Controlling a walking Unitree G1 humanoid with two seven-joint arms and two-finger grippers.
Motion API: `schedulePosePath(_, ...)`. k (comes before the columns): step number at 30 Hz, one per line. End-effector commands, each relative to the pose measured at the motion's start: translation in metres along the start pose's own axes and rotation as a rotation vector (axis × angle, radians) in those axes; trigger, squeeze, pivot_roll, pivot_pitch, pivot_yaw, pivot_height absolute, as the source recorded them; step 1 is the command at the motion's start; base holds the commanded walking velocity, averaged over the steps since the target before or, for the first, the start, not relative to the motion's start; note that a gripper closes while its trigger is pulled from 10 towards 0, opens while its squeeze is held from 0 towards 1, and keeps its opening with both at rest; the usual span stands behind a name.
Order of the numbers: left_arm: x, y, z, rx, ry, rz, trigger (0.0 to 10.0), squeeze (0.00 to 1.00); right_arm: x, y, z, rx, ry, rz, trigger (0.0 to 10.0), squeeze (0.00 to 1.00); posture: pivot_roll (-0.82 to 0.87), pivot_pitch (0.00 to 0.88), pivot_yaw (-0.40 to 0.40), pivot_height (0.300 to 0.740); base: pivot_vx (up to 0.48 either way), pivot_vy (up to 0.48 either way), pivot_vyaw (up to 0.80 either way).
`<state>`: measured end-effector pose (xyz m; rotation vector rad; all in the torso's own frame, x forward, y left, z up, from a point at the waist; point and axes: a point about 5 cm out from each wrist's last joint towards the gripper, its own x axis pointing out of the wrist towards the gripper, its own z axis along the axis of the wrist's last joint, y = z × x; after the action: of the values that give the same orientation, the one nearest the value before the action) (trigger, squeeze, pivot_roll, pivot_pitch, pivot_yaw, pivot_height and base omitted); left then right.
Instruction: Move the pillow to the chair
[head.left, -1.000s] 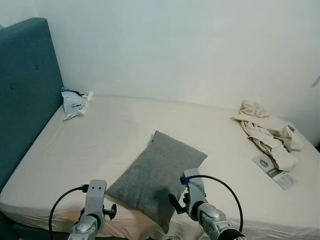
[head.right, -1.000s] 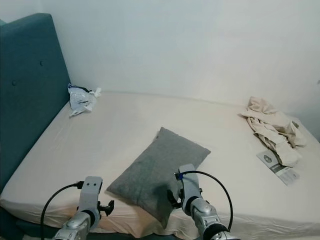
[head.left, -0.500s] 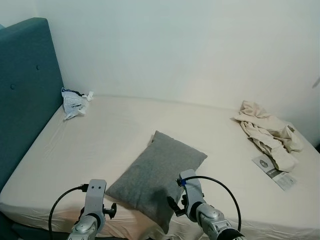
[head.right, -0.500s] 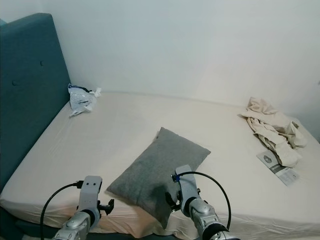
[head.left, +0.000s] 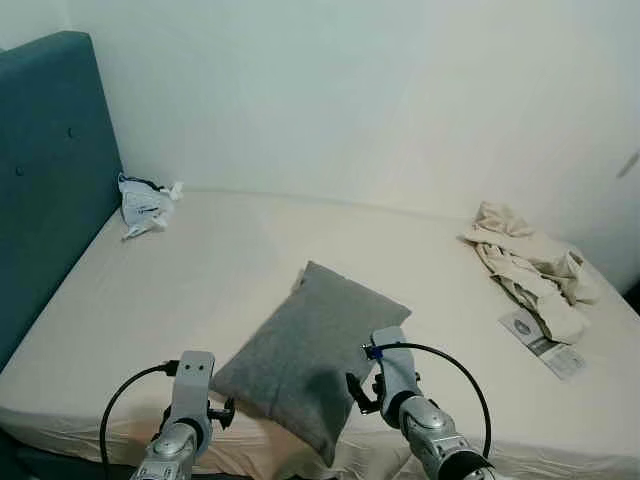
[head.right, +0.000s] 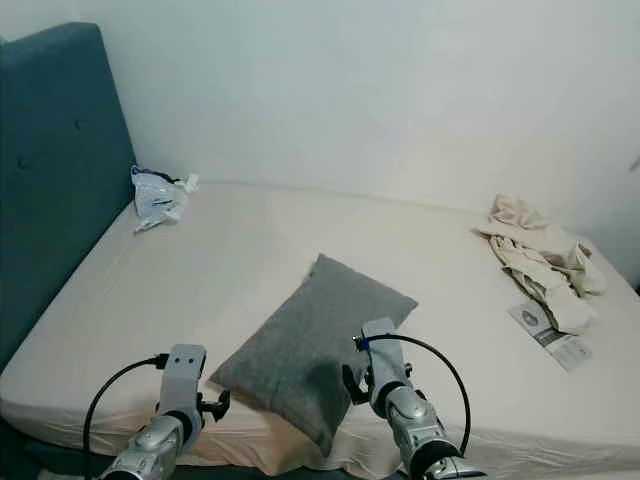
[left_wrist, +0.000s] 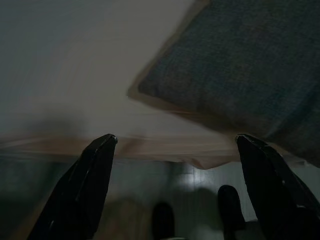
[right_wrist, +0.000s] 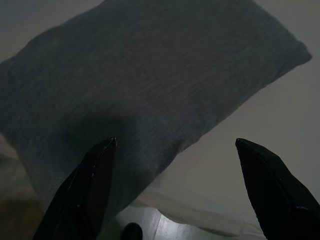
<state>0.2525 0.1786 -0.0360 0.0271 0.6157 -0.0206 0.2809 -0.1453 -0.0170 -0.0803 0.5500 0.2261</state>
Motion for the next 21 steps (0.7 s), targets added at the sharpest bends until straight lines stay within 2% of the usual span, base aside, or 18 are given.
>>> schedulePosePath(1,-0.001,0.001,-0.003,0.019,0.003,0.005,10.0,0.0,-0.001,-0.006,0.001,0.039,-0.023,-0.038,10.0,0.0,0.06,0.0,-0.136,0.74,0.0,0.0,0.0)
schedulePosePath(5,-0.003,0.009,-0.003,0.042,-0.017,0.065,10.0,0.0,-0.003,-0.016,0.006,0.114,-0.077,-0.105,10.0,0.0,0.08,0.0,-0.105,0.74,0.0,0.0,0.0)
schedulePosePath(7,-0.004,0.019,-0.005,0.034,0.002,0.111,10.0,0.0,-0.002,-0.016,0.009,0.115,-0.094,-0.135,10.0,0.0,0.08,0.0,-0.083,0.74,0.0,0.0,0.0)
schedulePosePath(10,-0.005,0.025,-0.006,0.056,0.019,0.13,10.0,0.0,-0.002,-0.015,0.009,0.098,-0.092,-0.148,10.0,0.0,0.08,0.0,-0.05,0.74,0.0,0.0,0.0)
schedulePosePath(11,-0.007,0.037,-0.004,0.129,0.023,0.156,10.0,0.0,-0.001,-0.012,0.009,0.086,-0.085,-0.17,10.0,0.0,0.07,0.0,-0.007,0.74,0.0,0.0,0.0)
schedulePosePath(12,-0.008,0.041,-0.003,0.156,0.018,0.163,10.0,0.0,-0.001,-0.011,0.008,0.087,-0.082,-0.178,10.0,0.0,0.07,0.0,-0.002,0.74,0.0,0.0,0.0)
schedulePosePath(13,-0.008,0.044,-0.002,0.146,0.008,0.166,10.0,0.0,-0.001,-0.011,0.009,0.094,-0.084,-0.18,10.0,0.0,0.07,0.0,-0.002,0.74,0.0,0.0,0.0)
schedulePosePath(15,-0.008,0.052,0.002,0.061,-0.002,0.196,10.0,0.0,0.0,-0.009,0.015,0.12,-0.117,-0.156,10.0,0.0,0.05,0.002,0.009,0.74,0.0,0.0,0.0)
schedulePosePath(17,-0.008,0.052,0.002,0.039,0.007,0.2,10.0,0.0,0.0,-0.008,0.016,0.115,-0.122,-0.149,10.0,0.0,0.05,0.002,0.009,0.74,0.0,0.0,0.0)
schedulePosePath(21,-0.004,0.046,0.015,0.023,-0.043,0.202,10.0,0.0,0.002,-0.007,0.018,0.109,-0.108,-0.156,10.0,0.0,0.03,0.014,-0.008,0.74,0.0,0.0,0.0)
